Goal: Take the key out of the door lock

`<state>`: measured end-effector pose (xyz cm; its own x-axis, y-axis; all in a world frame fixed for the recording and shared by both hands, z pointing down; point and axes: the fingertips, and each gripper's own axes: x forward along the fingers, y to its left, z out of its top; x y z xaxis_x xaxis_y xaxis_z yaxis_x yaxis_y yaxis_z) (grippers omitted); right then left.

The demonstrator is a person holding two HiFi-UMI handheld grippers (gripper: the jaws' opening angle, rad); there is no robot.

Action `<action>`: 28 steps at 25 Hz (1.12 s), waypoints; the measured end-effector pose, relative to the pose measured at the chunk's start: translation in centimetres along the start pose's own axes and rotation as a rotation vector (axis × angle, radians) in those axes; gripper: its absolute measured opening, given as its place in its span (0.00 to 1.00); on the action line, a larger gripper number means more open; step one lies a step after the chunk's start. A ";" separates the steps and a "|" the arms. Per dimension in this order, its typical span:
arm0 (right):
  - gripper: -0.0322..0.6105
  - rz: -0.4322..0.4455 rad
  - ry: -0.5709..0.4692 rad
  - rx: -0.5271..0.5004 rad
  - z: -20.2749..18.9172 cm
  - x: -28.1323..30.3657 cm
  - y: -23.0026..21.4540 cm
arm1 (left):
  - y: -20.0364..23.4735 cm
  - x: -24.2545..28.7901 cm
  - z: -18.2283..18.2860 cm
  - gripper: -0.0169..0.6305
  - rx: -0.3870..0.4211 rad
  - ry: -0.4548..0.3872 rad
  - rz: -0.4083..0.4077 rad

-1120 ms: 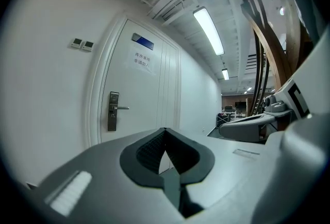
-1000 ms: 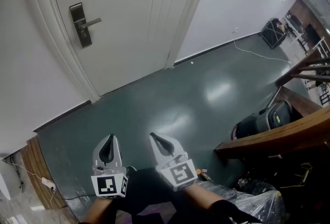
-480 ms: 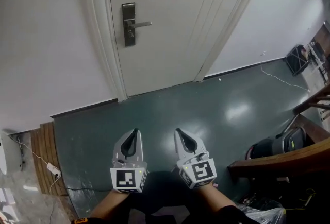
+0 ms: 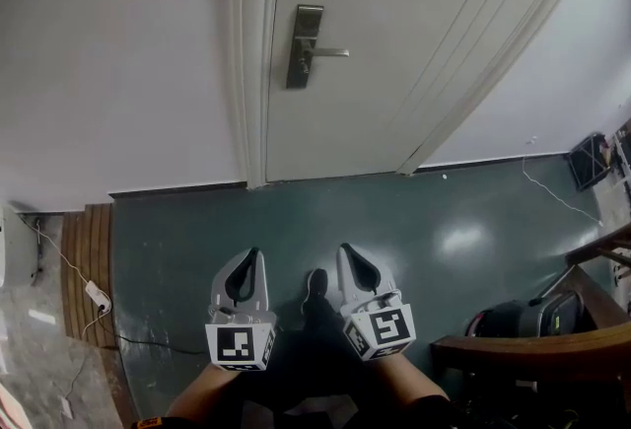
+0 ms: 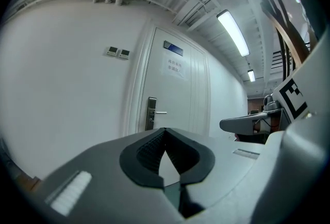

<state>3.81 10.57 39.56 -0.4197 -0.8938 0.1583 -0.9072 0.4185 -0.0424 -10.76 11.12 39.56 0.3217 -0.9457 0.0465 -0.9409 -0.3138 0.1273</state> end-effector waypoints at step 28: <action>0.04 0.380 0.144 0.188 2.0 31.6 -15.3 | 5.1 25.9 2.9 0.05 0.102 0.055 0.256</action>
<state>4.42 -24.36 43.24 -0.7278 -0.6452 0.2324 -0.6846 0.6639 -0.3010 -7.52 -15.24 38.53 0.0745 -0.9902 0.1183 -0.9972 -0.0745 0.0046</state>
